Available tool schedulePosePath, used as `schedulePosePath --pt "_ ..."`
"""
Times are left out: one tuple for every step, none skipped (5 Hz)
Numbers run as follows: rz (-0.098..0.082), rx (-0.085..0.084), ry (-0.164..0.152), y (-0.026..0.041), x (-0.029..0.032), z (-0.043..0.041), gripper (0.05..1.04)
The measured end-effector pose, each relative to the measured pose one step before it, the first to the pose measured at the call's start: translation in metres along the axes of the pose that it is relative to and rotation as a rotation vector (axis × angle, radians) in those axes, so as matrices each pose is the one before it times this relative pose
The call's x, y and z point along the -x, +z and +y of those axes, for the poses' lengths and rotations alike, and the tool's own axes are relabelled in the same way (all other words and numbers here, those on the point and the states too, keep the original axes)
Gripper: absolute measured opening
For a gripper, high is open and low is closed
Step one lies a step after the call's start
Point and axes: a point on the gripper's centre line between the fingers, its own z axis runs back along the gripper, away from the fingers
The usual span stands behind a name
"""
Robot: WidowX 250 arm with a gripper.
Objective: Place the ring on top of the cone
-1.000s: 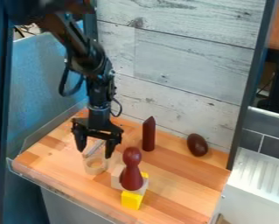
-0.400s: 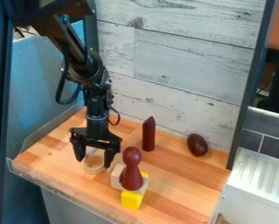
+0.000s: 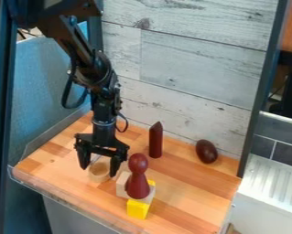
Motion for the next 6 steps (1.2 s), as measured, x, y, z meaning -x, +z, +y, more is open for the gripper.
schedulePosePath --pt "0.0513 -0.0272 0.0226 -0.01391 0.00169 0.00315 0.952" --pt "0.0135 -0.0202 0.0123 0.00032 -0.00661 0.00414 0.757" --pt "0.0352 0.0164 -0.0026 0.00048 0.00523 -0.00128 0.755" --pt "0.0070 0.0313 -0.0449 0.02098 0.01009 -0.00197 0.755" --pt "-0.0423 0.0032 -0.0360 0.04478 0.01394 0.00214 0.755" --pt "-0.0353 0.0152 -0.0140 0.03704 0.00953 -0.00211 0.755"
